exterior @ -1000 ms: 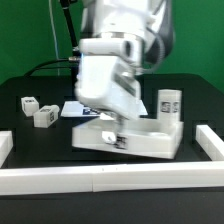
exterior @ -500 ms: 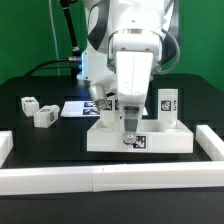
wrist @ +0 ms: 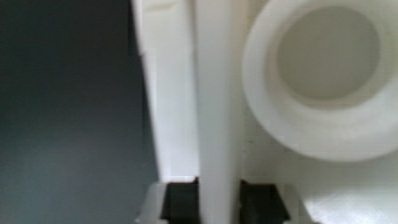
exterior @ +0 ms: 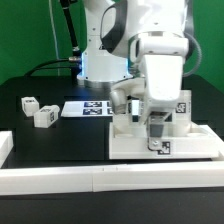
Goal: Assemble square table
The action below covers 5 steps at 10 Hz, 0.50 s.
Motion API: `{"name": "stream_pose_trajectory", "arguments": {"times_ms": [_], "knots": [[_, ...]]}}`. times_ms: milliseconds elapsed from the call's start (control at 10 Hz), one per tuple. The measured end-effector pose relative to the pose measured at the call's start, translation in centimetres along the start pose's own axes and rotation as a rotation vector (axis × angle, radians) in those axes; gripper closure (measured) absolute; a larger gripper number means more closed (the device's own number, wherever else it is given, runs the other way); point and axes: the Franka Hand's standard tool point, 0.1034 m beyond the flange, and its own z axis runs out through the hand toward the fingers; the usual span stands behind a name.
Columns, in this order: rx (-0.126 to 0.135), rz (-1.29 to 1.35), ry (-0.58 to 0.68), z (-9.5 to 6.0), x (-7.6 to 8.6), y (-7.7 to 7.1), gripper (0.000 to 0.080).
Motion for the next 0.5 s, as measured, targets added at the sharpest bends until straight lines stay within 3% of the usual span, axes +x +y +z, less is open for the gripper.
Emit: {"name": "stream_pose_trajectory", "arguments": {"times_ms": [500], "knots": [[0.004,-0.002,-0.004,0.28,-0.12,-0.05,0.0689]]}}
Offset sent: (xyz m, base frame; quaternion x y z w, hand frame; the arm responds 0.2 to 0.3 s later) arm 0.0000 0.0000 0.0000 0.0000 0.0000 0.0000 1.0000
